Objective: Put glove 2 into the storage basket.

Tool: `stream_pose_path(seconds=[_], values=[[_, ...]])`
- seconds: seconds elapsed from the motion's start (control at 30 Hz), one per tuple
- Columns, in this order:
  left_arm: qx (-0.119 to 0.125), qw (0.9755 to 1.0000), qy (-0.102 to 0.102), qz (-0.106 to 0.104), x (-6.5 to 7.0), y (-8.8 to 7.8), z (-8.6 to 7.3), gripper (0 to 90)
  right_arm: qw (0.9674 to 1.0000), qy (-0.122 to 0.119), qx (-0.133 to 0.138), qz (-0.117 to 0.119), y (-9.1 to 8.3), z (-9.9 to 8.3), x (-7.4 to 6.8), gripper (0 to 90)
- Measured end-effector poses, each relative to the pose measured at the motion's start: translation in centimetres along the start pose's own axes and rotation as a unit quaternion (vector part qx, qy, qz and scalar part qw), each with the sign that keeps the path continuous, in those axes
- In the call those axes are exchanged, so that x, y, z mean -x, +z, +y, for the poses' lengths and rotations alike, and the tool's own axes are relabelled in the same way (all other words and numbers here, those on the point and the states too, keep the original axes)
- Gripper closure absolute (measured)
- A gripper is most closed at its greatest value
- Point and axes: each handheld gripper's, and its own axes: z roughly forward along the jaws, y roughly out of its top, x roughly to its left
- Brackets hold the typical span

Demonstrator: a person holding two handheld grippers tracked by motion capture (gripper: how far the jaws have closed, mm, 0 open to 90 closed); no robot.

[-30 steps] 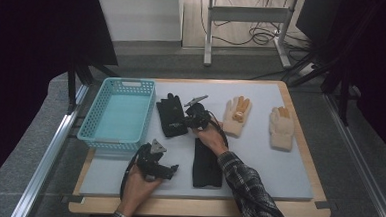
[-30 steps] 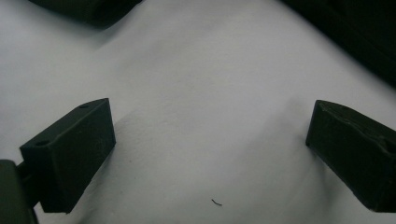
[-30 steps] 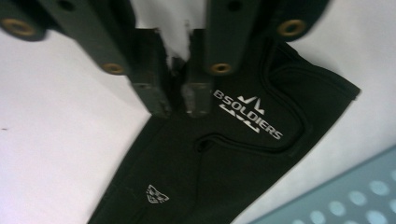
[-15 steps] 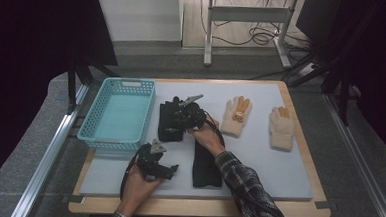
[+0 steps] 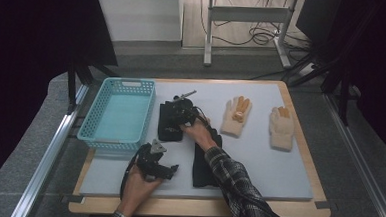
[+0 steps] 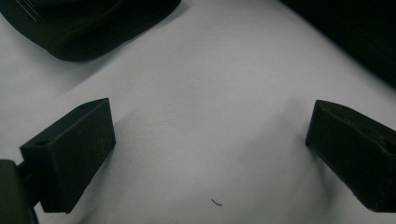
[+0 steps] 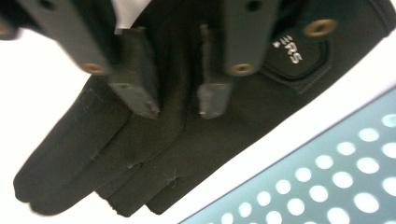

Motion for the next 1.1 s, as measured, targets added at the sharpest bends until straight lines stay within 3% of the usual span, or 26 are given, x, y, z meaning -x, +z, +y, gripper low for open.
stream_pose_path(seconds=[0.03, 0.07, 0.1, 0.37, 0.5, 0.9, 1.1], values=[[0.0, 1.0, 0.0, 0.0, 0.0, 0.0, 0.0, 1.9, 1.0, 0.0, 0.0, 0.0, 0.0, 0.0, 0.0, 70.1], [0.0, 1.0, 0.0, 0.0, 0.0, 0.0, 0.0, 1.9, 0.9999, 0.007, -0.004, 0.006, 0.0, 0.1, -0.1, 81.3], [0.0, 1.0, 0.0, 0.0, 0.0, 0.0, 0.0, 1.9, 0.9999, 0.008, -0.005, 0.011, -0.1, 0.1, 0.0, 84.8], [0.0, 1.0, 0.0, 0.0, 0.0, 0.0, 0.0, 1.9, 0.9998, 0.016, -0.011, 0.003, -1.0, 0.5, 0.1, 87.4], [0.0, 1.0, 0.0, 0.0, 0.0, 0.0, 0.0, 1.9, 0.9993, 0.034, 0.01, 0.012, -3.0, 0.8, 0.3, 87.4], [-0.001, 1.0, 0.0, 0.001, 0.0, 0.0, 0.0, 1.9, 0.9989, 0.018, 0.04, 0.013, -8.4, 1.0, -0.5, 87.3], [-0.001, 1.0, 0.002, 0.001, 0.0, 0.0, 0.0, 1.9, 0.9982, 0.018, 0.055, 0.018, -11.6, -0.1, -0.5, 87.3]])
